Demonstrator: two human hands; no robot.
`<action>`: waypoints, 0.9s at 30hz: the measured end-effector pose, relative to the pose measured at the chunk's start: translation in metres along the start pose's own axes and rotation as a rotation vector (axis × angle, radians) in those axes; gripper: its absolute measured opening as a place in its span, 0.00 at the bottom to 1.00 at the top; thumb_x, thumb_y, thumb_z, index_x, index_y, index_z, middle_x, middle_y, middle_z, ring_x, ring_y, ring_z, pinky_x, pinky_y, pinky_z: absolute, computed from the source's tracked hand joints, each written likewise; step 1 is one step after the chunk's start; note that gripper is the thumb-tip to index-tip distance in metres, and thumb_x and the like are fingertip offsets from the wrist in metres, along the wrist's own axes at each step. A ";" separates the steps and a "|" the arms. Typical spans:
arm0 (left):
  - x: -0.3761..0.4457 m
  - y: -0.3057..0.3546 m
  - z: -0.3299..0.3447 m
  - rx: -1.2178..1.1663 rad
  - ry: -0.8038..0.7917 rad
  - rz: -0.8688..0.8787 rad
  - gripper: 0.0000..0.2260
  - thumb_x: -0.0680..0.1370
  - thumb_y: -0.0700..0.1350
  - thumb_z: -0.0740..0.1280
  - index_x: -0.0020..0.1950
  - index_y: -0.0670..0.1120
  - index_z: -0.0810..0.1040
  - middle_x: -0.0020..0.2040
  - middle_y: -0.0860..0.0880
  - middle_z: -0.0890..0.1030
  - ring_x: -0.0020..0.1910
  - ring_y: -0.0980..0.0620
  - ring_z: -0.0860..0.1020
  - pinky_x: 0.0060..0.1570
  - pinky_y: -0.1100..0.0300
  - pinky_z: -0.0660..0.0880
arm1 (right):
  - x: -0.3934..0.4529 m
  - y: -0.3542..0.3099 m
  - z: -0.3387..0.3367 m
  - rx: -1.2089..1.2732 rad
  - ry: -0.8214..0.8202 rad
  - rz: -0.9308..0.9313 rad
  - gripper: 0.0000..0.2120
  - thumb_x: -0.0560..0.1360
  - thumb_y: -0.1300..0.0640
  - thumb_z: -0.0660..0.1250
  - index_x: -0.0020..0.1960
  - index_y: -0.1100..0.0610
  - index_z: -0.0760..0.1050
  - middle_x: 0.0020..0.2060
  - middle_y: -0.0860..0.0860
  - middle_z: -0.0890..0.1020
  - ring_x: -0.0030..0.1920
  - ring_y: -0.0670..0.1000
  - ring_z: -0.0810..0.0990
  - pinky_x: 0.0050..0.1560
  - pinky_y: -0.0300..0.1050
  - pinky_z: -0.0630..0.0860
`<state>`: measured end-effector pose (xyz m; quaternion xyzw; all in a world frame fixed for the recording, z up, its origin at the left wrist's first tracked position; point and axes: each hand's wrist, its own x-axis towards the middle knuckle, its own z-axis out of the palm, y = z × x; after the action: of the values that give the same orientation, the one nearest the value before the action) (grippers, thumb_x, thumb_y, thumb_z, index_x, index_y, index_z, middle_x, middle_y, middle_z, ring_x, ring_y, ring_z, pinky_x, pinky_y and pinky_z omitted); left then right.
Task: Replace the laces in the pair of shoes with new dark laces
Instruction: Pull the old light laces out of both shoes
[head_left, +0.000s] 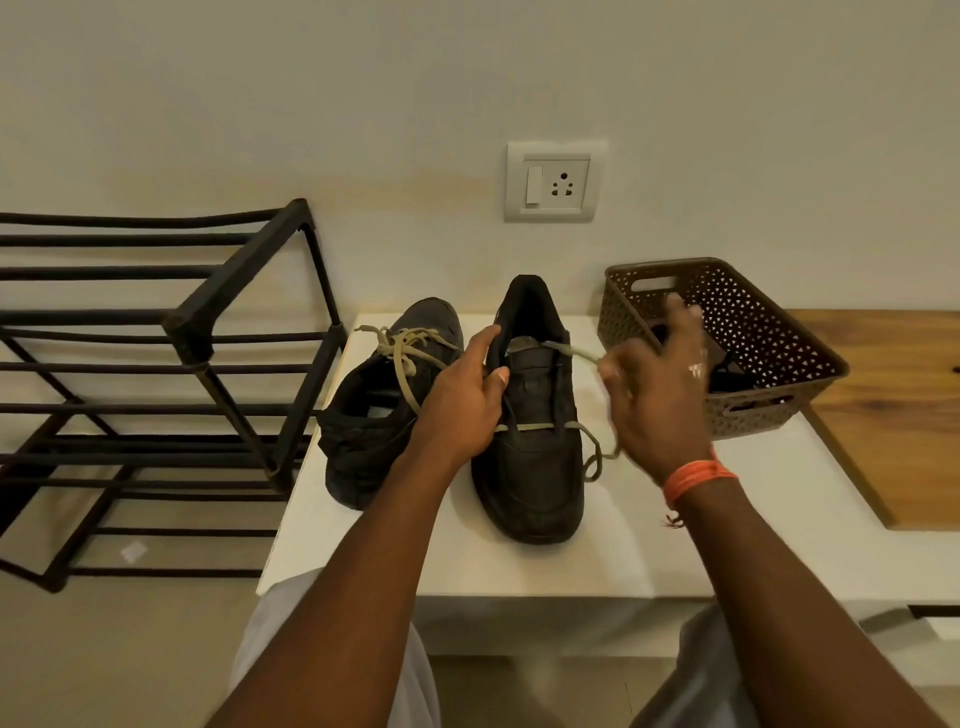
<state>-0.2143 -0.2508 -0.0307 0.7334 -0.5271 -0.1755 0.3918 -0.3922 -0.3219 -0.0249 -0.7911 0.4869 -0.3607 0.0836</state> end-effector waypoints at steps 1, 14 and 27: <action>0.000 0.000 0.000 0.001 -0.002 -0.003 0.21 0.83 0.48 0.58 0.76 0.54 0.59 0.58 0.43 0.77 0.56 0.46 0.77 0.59 0.51 0.74 | -0.005 -0.003 0.004 0.008 -0.066 -0.050 0.04 0.77 0.55 0.68 0.48 0.56 0.78 0.78 0.59 0.51 0.78 0.61 0.44 0.75 0.63 0.48; -0.034 0.019 0.025 0.473 0.115 0.225 0.07 0.76 0.51 0.67 0.52 0.51 0.77 0.67 0.48 0.65 0.67 0.49 0.62 0.60 0.59 0.63 | -0.006 -0.003 -0.005 0.174 -0.740 -0.035 0.29 0.69 0.51 0.75 0.66 0.42 0.67 0.68 0.54 0.69 0.67 0.58 0.68 0.62 0.50 0.69; -0.025 0.025 0.024 0.127 0.159 0.267 0.08 0.78 0.49 0.66 0.55 0.51 0.81 0.58 0.52 0.73 0.60 0.54 0.67 0.57 0.61 0.64 | 0.003 0.017 -0.009 0.089 -0.278 0.195 0.15 0.72 0.67 0.68 0.55 0.51 0.80 0.50 0.49 0.80 0.52 0.51 0.79 0.53 0.52 0.80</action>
<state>-0.2561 -0.2406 -0.0307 0.6916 -0.5975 -0.0296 0.4047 -0.4098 -0.3311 -0.0254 -0.7780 0.5285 -0.2591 0.2197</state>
